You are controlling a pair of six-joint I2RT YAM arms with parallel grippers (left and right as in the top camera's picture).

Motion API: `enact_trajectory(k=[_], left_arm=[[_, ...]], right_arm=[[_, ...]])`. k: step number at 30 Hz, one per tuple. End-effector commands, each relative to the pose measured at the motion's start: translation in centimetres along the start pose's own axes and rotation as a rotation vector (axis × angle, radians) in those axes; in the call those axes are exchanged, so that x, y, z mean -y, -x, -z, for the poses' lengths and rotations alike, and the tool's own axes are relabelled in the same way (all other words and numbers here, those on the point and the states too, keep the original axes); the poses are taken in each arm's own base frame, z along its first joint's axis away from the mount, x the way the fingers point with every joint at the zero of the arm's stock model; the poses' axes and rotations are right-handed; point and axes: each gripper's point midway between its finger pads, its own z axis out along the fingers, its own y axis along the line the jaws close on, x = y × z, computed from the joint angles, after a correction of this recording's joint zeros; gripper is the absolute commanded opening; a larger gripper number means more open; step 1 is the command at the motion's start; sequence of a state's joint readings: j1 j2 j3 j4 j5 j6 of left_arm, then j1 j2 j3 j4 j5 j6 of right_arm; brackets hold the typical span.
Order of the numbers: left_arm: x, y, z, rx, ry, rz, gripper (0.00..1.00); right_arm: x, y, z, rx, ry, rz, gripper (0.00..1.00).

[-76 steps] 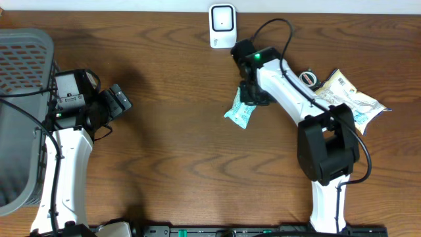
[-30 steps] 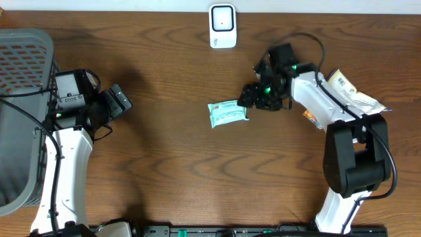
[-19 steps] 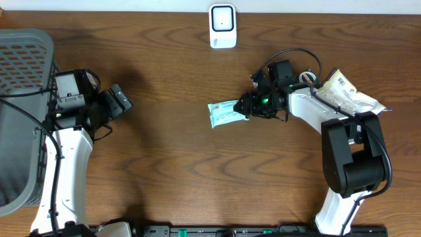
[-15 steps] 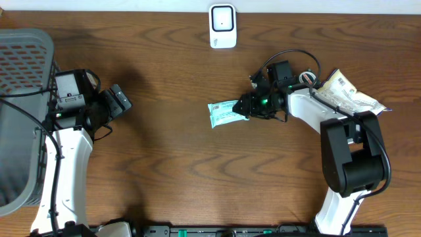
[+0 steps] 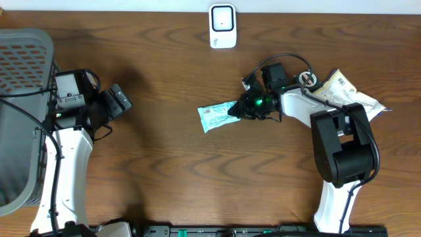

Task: Scan the item barcode

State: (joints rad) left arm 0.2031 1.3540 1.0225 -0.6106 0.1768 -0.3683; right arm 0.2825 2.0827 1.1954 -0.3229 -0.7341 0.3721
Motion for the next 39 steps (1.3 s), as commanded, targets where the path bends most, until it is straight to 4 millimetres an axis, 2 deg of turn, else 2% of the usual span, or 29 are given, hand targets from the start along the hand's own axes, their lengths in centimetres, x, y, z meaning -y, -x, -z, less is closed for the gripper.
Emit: enact_trajectory(k=[1,5,10,11,14,17,19,23,28,31,34,36,39], left_arm=[[-0.2,0.2,0.1,0.006,0.01,-0.006,0.98],[-0.2,0.2,0.1,0.006,0.01,-0.006,0.98],[-0.2,0.2,0.1,0.006,0.01,-0.006,0.98],[-0.2,0.2,0.1,0.006,0.01,-0.006,0.98],[-0.2,0.2,0.1,0.006,0.01,-0.006,0.98],[-0.2,0.2,0.1,0.006,0.01,-0.006,0.98],[-0.2,0.2,0.1,0.006,0.01,-0.006,0.98],[-0.2,0.2,0.1,0.006,0.01,-0.006,0.98],[-0.2,0.2,0.1,0.006,0.01,-0.006,0.98],[-0.2,0.2,0.1,0.006,0.01,-0.006,0.98],[-0.1,0.2,0.1,0.007,0.005,-0.001,0.98],[-0.1,0.3,0.1,0.008,0.005,-0.002,0.98],[-0.1,0.3,0.1,0.01,0.003,0.0,0.97]], right_arm=[[2.3,-2.2,-1.3,-0.066,-0.008,-0.009,0.01],[-0.1,-0.8,1.4,-0.018,0.087,0.015,0.01],[-4.1,1.0,6.5,0.087,0.143,0.088,0.01],[-5.0,1.2,8.1,0.116,0.142,0.105,0.01],[-6.1,1.2,10.7,0.163,0.121,0.11,0.01],[-4.7,0.9,11.8,0.186,0.008,0.071,0.01],[-4.3,0.4,11.7,0.167,-0.006,0.054,0.01],[-1.6,-0.3,10.9,0.137,-0.122,-0.008,0.01],[1.0,-1.5,10.8,0.105,-0.262,-0.049,0.01],[2.0,-2.0,10.9,0.093,-0.333,-0.053,0.01],[2.2,-2.0,10.9,0.094,-0.343,-0.053,0.01],[2.2,-1.7,11.0,0.105,-0.341,-0.05,0.18],[2.4,-1.1,11.3,0.126,-0.346,-0.046,0.28]])
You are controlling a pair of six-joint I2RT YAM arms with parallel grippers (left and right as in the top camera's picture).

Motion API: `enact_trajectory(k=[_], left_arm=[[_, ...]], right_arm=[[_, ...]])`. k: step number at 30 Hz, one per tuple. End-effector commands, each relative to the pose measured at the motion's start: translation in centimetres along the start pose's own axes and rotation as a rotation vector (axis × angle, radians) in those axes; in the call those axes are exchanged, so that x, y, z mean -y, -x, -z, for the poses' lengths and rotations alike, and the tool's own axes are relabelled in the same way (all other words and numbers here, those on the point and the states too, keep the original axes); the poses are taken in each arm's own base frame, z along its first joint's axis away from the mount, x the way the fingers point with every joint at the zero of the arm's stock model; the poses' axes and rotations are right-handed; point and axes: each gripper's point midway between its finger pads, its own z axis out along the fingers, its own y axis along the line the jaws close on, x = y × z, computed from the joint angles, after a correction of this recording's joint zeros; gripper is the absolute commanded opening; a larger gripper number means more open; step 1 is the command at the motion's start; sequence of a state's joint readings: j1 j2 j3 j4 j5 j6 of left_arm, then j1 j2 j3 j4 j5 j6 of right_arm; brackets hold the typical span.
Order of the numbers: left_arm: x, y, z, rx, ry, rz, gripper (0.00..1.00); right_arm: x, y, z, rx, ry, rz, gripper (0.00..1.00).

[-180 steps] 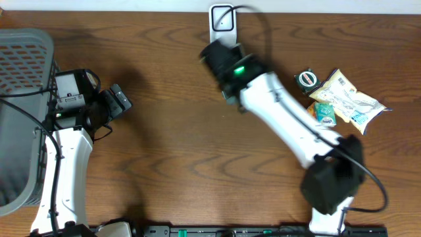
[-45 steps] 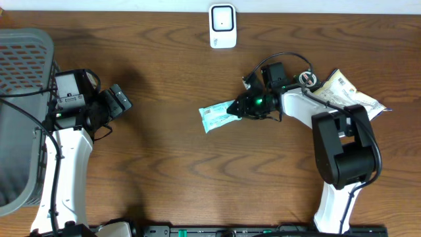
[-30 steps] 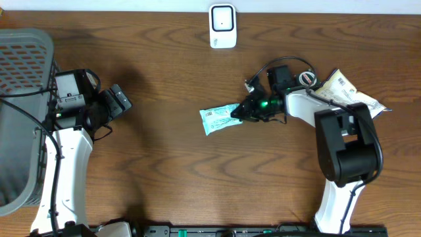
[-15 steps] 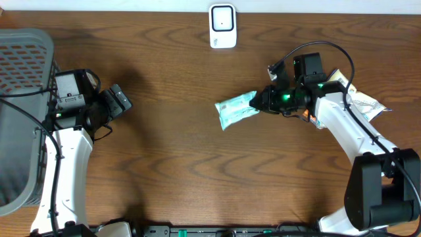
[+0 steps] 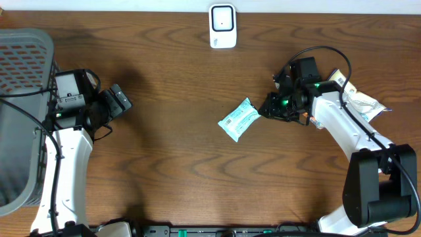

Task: Scan the item barcode

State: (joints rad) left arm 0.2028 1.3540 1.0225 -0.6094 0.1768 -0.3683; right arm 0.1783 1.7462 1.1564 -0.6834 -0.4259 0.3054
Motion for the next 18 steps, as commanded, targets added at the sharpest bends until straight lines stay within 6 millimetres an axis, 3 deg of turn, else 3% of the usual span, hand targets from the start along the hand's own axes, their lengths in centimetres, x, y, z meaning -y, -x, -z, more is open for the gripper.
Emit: enact_trajectory(k=[1,3,4,5,6,7,12,18], left_arm=[[0.1,0.5,0.1,0.016,-0.007,0.017,0.98],[1.1,0.3,0.1,0.001,-0.062,0.034,0.98],[2.5,-0.5,0.2,-0.046,-0.139,0.033,0.98],[2.4,-0.9,0.2,-0.061,-0.139,0.036,0.93],[2.2,-1.3,0.2,-0.078,-0.13,0.039,0.79],[2.0,-1.6,0.1,-0.093,-0.122,0.043,0.71],[1.3,-1.6,-0.2,-0.091,-0.083,0.045,0.71],[1.3,-1.1,-0.2,-0.067,-0.077,0.042,0.71]], right_arm=[[0.7,0.5,-0.2,0.019,-0.029,0.008,0.29],[0.6,0.4,-0.2,0.013,-0.029,0.03,0.3],[0.1,-0.4,-0.5,-0.013,-0.031,0.058,0.25],[-0.2,-0.8,-0.7,-0.024,-0.031,0.074,0.21],[-0.4,-1.1,-0.8,-0.033,-0.036,0.085,0.17],[-0.7,-1.6,-1.1,-0.046,-0.06,0.103,0.14],[-2.4,-3.6,-3.0,-0.074,-0.167,0.214,0.09],[-2.0,-5.4,-5.3,-0.084,-0.351,0.263,0.09]])
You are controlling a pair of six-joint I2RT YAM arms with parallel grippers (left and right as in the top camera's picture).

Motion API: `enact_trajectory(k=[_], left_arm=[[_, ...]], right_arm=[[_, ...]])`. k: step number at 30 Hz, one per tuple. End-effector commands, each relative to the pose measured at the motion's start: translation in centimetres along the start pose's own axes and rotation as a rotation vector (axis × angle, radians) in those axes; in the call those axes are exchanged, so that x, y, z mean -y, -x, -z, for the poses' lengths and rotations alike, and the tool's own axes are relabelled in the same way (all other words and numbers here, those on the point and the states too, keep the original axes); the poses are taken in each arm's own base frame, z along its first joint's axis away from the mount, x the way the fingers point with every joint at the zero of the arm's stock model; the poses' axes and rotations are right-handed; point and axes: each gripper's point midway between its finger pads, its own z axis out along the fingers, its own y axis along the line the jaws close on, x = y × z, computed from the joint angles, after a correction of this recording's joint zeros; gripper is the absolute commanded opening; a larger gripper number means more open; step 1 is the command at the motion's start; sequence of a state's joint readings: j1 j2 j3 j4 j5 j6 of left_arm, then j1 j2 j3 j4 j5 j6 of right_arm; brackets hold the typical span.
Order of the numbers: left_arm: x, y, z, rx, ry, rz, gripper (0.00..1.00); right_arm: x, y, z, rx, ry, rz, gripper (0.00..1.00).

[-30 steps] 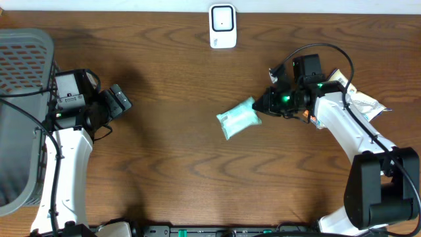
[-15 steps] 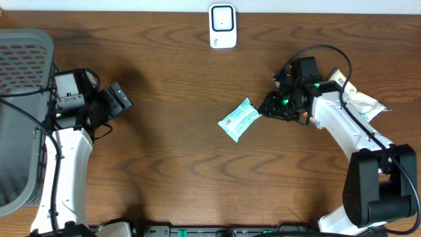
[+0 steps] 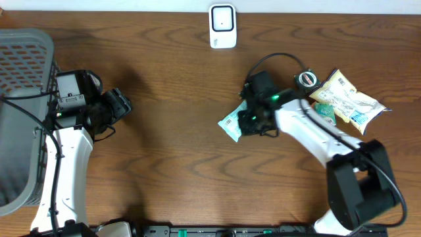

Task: Scan the item barcode

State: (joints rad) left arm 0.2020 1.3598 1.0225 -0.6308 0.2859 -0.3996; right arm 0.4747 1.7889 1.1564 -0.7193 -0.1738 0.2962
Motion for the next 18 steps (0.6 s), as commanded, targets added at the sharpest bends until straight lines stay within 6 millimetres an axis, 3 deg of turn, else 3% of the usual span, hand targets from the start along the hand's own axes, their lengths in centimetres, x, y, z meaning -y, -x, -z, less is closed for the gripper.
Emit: enact_trajectory(k=[1,4,10,13,15,16,18], left_arm=[[-0.2,0.3,-0.1,0.006,0.01,0.006,0.71],[-0.1,0.3,-0.1,0.007,0.009,0.006,0.71],[-0.3,0.1,-0.3,-0.003,0.013,0.01,0.71],[-0.4,-0.4,-0.6,-0.027,0.022,0.01,0.71],[-0.1,-0.8,-1.0,-0.043,0.022,-0.002,0.71],[0.2,-1.0,-1.2,-0.05,0.019,-0.014,0.68],[1.4,-1.3,-1.7,-0.051,-0.002,-0.085,0.57]], right_arm=[[1.1,-0.6,-1.6,-0.009,-0.143,0.001,0.09],[0.3,-0.8,-2.5,-0.017,-0.137,0.023,0.09],[-3.9,2.2,-5.0,0.103,-0.004,0.043,0.08],[-4.3,2.7,-5.8,0.115,0.021,0.047,0.08],[-4.0,3.0,-5.5,0.118,0.03,0.031,0.12],[-4.0,3.7,-4.8,0.133,0.055,-0.003,0.2],[-4.4,5.2,-3.0,0.173,0.127,-0.029,0.23]])
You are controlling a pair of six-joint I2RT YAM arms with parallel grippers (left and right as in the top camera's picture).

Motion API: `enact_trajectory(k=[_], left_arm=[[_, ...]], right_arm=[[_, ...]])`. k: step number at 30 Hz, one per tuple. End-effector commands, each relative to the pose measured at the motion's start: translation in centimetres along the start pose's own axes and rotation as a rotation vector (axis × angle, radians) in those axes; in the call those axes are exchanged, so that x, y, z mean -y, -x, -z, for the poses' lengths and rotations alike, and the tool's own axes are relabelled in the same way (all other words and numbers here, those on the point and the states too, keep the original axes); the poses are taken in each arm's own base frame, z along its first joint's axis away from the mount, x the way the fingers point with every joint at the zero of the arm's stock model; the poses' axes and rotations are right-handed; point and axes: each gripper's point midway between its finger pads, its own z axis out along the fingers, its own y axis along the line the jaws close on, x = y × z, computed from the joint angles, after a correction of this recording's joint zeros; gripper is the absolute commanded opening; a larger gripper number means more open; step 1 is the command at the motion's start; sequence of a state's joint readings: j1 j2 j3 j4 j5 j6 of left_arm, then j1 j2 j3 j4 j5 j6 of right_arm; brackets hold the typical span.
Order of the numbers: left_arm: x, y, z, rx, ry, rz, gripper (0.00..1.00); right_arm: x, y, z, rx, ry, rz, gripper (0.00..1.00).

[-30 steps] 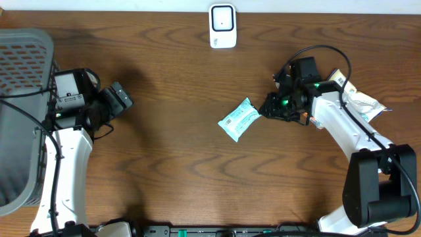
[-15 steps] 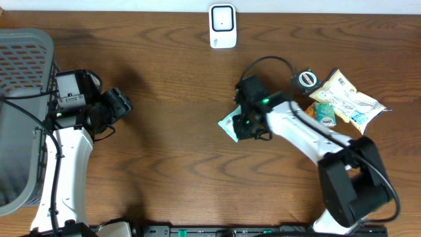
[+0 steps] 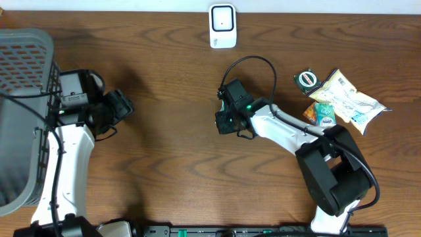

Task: Scan the item barcode

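The white barcode scanner (image 3: 222,26) stands at the table's far edge, in the middle. My right gripper (image 3: 226,120) is low over the table's middle, below and in front of the scanner. The light blue packet is hidden under it in the overhead view; whether the fingers hold it cannot be told. My left gripper (image 3: 119,107) hangs at the left, near the basket, holding nothing, and its fingers look together.
A grey mesh basket (image 3: 23,72) fills the left edge. At the right lie a round tin (image 3: 305,79), a pale snack bag (image 3: 347,99) and a small orange and teal item (image 3: 320,114). The right arm's cable loops above its wrist.
My right gripper has moved left, from over the packet's right part to right above it, so the packet no longer shows. The left arm has shifted only slightly.
At first my right gripper was at the right end of the blue packet, mid-table. Then the packet lay further right and turned, with the gripper still at its end. Later the gripper was over it, and now it covers it.
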State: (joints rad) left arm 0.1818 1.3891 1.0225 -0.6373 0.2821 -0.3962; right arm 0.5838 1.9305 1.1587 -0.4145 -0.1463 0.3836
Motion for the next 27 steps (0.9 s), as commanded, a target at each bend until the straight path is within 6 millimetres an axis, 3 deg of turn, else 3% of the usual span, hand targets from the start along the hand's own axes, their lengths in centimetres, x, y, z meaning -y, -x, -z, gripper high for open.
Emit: enact_trajectory(k=[1,4,8,11,15,19,22,23,27], left_arm=[[2.2,-0.7,-1.0,-0.012,-0.026,-0.108,0.54],[5.1,-1.8,-1.5,-0.013,-0.074,-0.202,0.49],[9.3,-3.4,-1.8,0.004,-0.154,-0.388,0.47],[11.5,-4.6,-2.5,0.006,-0.198,-0.487,0.47],[15.2,-7.3,-4.8,-0.069,-0.292,-0.629,0.46],[19.0,-9.2,-7.1,-0.131,-0.333,-0.736,0.43],[21.1,-11.0,-7.1,-0.176,-0.426,-0.817,0.41],[22.1,-12.4,-6.9,-0.201,-0.478,-0.859,0.37],[22.9,-15.4,-7.3,-0.258,-0.505,-0.906,0.23]], right_arm=[[-0.1,2.9,2.6,0.061,0.105,-0.089,0.24],[0.8,5.3,6.8,0.142,0.17,-0.191,0.26],[4.9,5.3,10.3,0.156,0.126,-0.324,0.29],[7.9,3.6,10.1,0.09,0.07,-0.407,0.29],[10.1,2.0,9.4,0.031,0.03,-0.458,0.28],[10.4,0.9,8.6,-0.015,0.015,-0.453,0.27],[10.6,0.3,8.2,-0.043,0.004,-0.443,0.27],[10.8,0.1,7.9,-0.052,-0.002,-0.44,0.26],[11.1,-0.3,7.1,-0.073,-0.014,-0.447,0.24]])
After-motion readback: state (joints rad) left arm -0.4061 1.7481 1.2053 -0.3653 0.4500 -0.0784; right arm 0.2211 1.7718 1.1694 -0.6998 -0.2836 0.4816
